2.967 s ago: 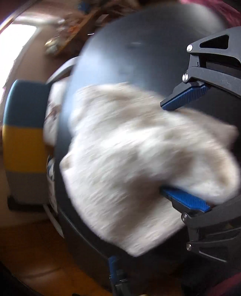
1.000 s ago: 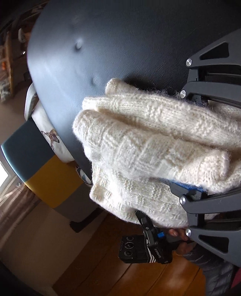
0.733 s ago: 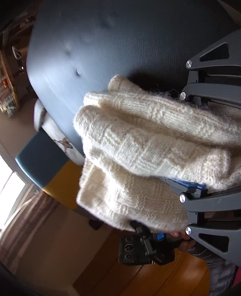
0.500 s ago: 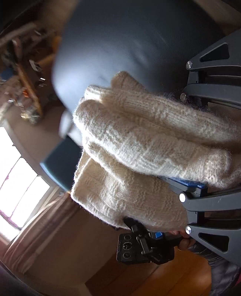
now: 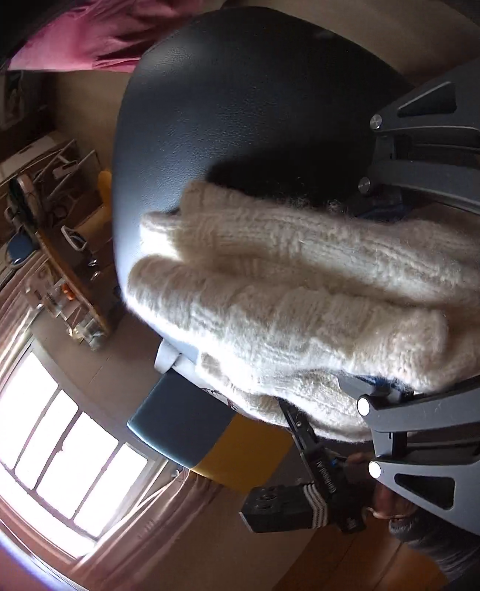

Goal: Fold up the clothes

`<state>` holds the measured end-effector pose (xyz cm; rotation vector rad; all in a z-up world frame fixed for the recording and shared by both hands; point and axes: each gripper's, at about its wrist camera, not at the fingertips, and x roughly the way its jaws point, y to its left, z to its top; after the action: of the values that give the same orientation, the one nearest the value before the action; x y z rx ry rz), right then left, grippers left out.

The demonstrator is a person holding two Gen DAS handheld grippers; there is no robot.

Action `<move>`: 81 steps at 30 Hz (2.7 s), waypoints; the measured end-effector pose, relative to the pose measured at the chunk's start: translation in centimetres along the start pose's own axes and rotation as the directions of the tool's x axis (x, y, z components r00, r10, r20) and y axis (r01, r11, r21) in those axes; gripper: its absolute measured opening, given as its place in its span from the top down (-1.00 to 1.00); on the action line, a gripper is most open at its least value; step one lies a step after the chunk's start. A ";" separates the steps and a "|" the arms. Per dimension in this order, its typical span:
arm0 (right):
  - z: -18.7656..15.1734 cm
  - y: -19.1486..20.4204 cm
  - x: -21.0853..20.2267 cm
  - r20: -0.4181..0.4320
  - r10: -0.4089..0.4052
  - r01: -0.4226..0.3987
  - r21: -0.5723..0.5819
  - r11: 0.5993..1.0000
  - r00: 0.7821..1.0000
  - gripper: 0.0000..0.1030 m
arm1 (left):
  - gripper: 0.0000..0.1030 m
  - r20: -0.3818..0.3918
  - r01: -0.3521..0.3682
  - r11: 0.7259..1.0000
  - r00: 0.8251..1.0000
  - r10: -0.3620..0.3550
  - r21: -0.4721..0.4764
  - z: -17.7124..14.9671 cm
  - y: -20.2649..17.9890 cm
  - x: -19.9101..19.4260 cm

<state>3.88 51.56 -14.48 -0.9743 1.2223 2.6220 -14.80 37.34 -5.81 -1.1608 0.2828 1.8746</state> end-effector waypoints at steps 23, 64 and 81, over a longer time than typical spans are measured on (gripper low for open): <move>-5.8 6.7 -4.5 -0.031 -0.224 0.169 -0.556 0.814 0.974 -0.39 | 0.14 0.104 -0.045 0.999 0.993 0.047 -0.018 -7.4 -3.4 -7.8; -9.4 19.4 -9.6 0.349 -0.402 0.529 -0.461 0.713 0.846 -1.00 | -0.11 0.348 -0.428 0.897 0.829 0.439 -0.111 -14.4 -11.2 -24.3; -9.8 19.2 -8.3 0.307 -0.385 0.490 -0.467 0.736 0.870 -1.00 | -0.07 0.331 -0.397 0.910 0.848 0.415 -0.122 -14.7 -9.5 -23.4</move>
<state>9.15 33.03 -1.70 -0.8985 0.1515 2.5962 5.45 21.04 7.56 -0.8126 0.2987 2.4349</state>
